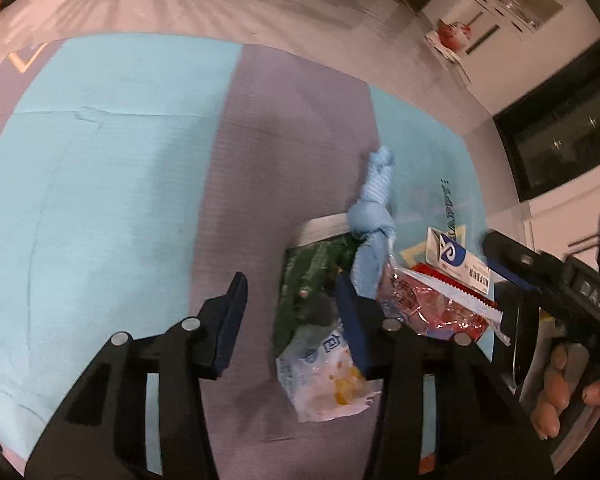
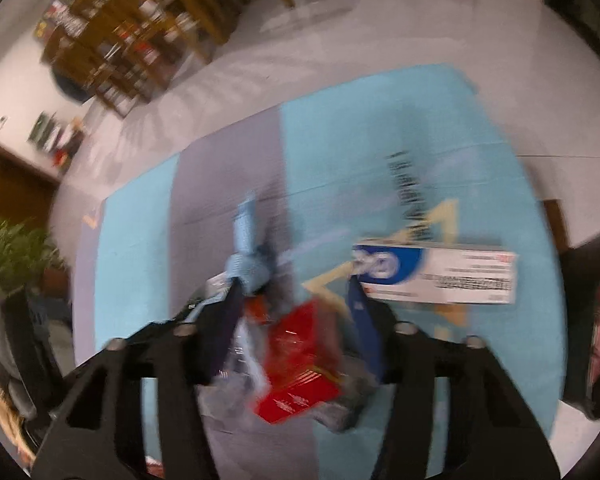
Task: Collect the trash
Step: 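Grasp the green chips bag with the left tool while the right tool grasps the blue cloth, then carry the blue cloth over the bin with the right tool while the left tool lifts the green chips bag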
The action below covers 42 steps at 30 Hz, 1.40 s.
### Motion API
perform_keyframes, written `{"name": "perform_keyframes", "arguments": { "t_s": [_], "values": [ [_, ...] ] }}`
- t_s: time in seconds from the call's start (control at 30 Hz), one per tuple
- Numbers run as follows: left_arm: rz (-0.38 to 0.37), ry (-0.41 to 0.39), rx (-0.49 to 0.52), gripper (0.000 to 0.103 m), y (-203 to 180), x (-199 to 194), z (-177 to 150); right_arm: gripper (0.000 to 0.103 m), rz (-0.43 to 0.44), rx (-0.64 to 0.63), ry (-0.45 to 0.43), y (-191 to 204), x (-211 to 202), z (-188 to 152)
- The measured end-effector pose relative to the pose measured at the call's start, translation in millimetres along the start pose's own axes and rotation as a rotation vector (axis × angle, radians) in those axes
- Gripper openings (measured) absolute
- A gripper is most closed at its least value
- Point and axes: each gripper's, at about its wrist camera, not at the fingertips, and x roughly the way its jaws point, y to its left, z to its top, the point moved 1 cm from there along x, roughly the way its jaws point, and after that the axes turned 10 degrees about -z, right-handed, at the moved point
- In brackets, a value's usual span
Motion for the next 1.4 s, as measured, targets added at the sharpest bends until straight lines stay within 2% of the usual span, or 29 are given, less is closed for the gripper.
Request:
{"name": "perform_keyframes", "arguments": {
  "t_s": [0.07, 0.23, 0.33, 0.4, 0.5, 0.63, 0.9, 1.1, 1.2, 1.4],
  "values": [
    [-0.021, 0.022, 0.000, 0.047, -1.8, 6.4, 0.0, 0.044, 0.034, -0.016, 0.026, 7.9, 7.8, 1.9],
    [-0.008, 0.082, -0.003, 0.045, -3.5, 27.6, 0.8, 0.043, 0.038, -0.138, 0.051, 45.4, 31.4, 12.7],
    [-0.013, 0.097, 0.001, 0.038, -3.7, 32.8, 1.0, 0.043, 0.017, -0.153, 0.091, 54.3, 51.3, 11.6],
    [-0.010, 0.101, 0.012, 0.027, -4.3, 31.8, 1.5, 0.038, 0.004, -0.147, 0.132, 54.9, 62.9, 10.4],
    [-0.011, 0.105, 0.045, 0.020, -7.1, 28.7, 2.1, 0.031, -0.012, -0.145, 0.136, 53.5, 67.4, 11.2],
    [0.004, 0.088, 0.042, 0.019, -8.3, 17.5, 2.3, 0.026, 0.007, -0.109, 0.132, 50.4, 62.3, 13.5],
    [-0.005, -0.056, 0.068, 0.019, -22.9, -42.8, -0.6, 0.025, 0.052, -0.088, 0.027, 42.5, 21.7, 16.8],
    [-0.001, -0.153, 0.083, 0.019, -32.0, -78.0, -7.0, 0.025, 0.061, -0.054, -0.094, 27.6, -21.9, 16.1],
    [-0.011, -0.161, 0.093, 0.019, -34.8, -83.5, -10.1, 0.025, 0.062, -0.037, -0.136, 24.8, -32.3, 17.5],
    [-0.015, -0.170, 0.086, 0.019, -36.9, -87.7, -10.5, 0.025, 0.007, 0.010, -0.199, 10.5, -47.3, 19.6]
  ]
}}
